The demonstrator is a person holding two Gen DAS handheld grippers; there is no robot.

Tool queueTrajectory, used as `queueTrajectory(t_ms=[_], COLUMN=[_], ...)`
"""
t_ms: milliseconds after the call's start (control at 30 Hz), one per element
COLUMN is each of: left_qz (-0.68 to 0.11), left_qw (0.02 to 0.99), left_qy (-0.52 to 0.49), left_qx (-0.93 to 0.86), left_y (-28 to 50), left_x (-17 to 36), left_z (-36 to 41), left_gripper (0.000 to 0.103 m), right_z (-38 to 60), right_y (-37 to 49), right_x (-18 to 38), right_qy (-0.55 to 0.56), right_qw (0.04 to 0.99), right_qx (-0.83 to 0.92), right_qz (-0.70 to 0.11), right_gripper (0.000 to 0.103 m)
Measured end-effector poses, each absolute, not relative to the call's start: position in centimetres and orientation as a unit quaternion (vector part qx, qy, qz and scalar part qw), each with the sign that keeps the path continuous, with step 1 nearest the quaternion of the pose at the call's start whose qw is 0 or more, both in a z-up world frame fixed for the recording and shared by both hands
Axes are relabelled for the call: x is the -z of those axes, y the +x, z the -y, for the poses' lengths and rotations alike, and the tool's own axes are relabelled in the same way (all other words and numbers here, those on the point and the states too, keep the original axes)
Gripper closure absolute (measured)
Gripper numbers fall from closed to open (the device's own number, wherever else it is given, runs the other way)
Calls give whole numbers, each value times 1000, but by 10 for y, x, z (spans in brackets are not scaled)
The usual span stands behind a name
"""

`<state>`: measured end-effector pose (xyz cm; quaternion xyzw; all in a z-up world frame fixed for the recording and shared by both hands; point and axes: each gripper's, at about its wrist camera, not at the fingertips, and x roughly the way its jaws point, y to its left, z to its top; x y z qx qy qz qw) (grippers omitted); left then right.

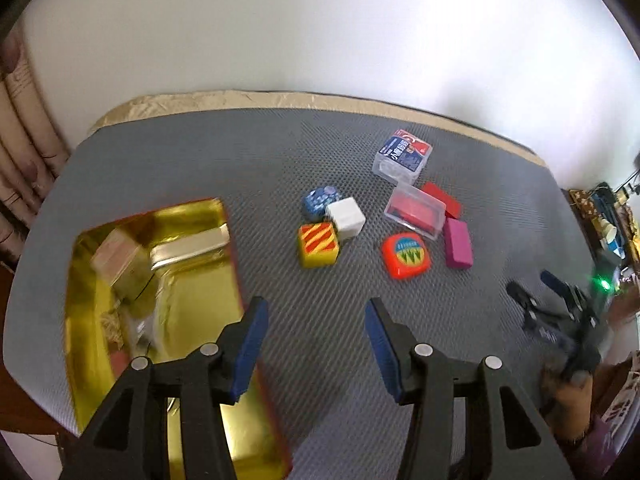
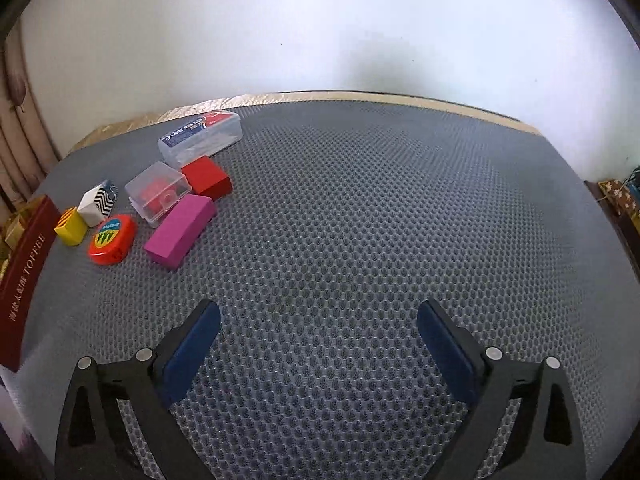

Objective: Organize rigid objects
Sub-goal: 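Grasp the red-yellow striped cube with the left tool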

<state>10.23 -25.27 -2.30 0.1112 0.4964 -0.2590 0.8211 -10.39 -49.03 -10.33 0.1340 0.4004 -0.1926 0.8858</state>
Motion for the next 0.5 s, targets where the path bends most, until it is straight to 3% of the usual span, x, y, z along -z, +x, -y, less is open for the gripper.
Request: queueTrajectory(t_ms=[500], left_qz=[-547], left_qw=[789], left_qy=[158], left_qx=[231], left_y=[165], left_x=[80], left_z=[300], left_gripper=[51], right_z=[488], right_y=[-91], right_x=[108], right_qy=[149], right_qw=[883], right_qx=[161], right_qz=[-414], right_gripper=[3])
